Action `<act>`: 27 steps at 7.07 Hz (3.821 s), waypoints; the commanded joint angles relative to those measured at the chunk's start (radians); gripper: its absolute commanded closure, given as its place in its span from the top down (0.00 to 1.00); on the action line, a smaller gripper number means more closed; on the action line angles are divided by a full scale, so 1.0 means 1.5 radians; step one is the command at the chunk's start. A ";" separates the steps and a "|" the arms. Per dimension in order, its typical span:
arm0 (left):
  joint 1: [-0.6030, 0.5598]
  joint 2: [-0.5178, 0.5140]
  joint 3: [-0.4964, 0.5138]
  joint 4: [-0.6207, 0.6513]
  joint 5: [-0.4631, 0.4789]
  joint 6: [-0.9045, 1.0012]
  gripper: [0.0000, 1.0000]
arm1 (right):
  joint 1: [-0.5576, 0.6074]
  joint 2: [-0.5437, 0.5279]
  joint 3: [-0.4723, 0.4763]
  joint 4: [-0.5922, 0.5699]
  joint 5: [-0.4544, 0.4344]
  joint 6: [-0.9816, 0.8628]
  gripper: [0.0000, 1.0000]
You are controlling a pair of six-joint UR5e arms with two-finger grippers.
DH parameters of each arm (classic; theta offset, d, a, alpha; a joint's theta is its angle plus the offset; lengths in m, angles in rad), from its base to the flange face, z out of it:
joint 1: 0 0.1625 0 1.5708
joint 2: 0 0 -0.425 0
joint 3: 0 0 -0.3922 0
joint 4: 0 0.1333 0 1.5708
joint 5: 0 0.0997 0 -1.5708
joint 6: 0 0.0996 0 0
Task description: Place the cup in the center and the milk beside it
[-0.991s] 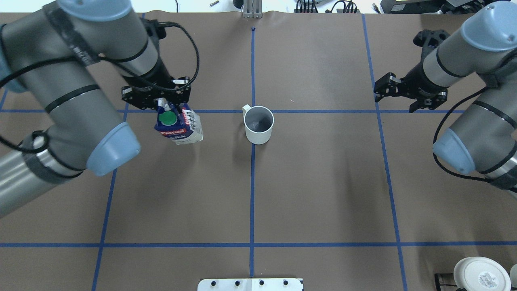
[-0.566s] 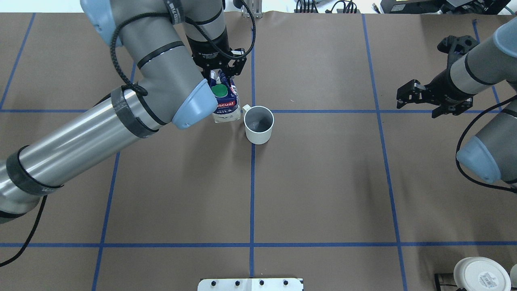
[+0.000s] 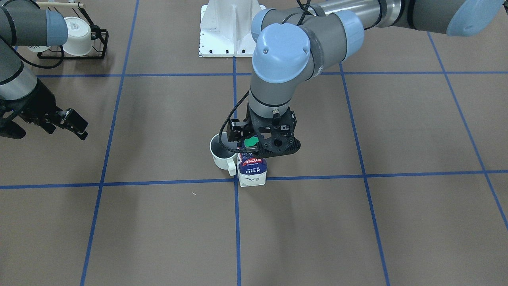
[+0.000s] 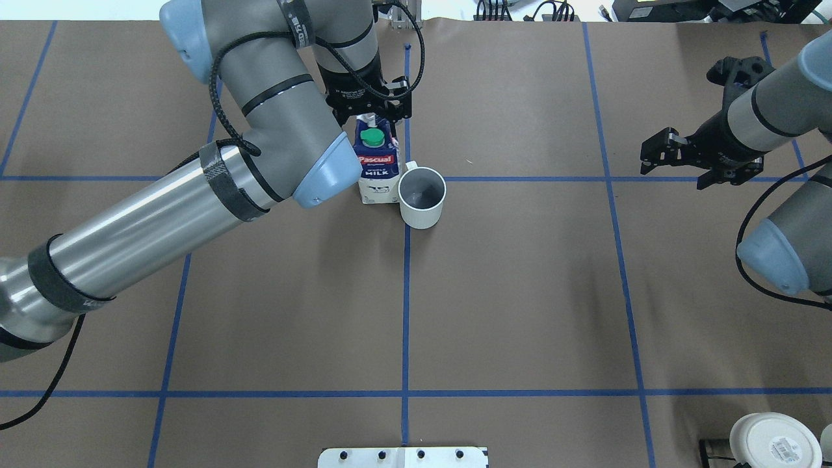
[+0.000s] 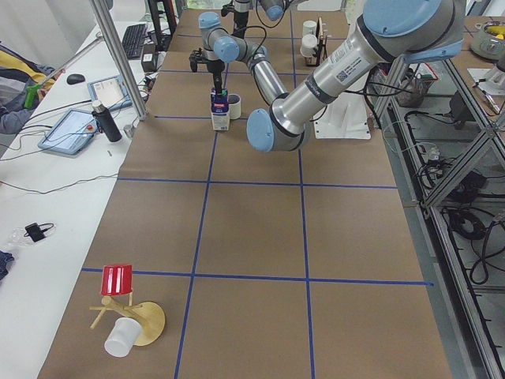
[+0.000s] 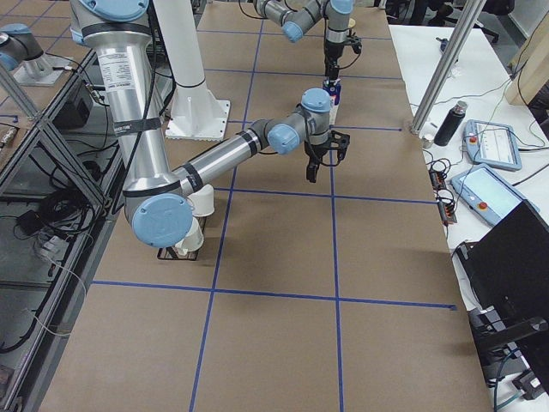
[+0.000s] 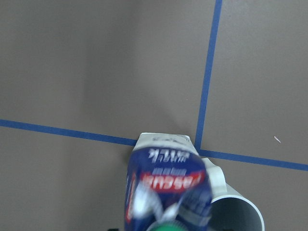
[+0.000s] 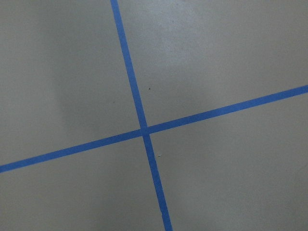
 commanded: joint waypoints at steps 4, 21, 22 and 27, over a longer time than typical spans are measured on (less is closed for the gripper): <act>-0.125 0.335 -0.401 0.088 -0.003 0.201 0.98 | 0.025 -0.031 -0.002 -0.001 0.001 -0.081 1.00; -0.410 0.613 -0.215 -0.058 -0.181 0.698 0.99 | 0.266 -0.204 0.000 0.000 0.146 -0.465 1.00; -0.411 0.628 -0.235 -0.068 -0.197 0.695 0.99 | 0.265 -0.196 -0.010 0.000 0.145 -0.463 1.00; -0.408 0.620 -0.242 -0.068 -0.200 0.678 0.99 | 0.265 -0.190 -0.011 0.000 0.141 -0.465 1.00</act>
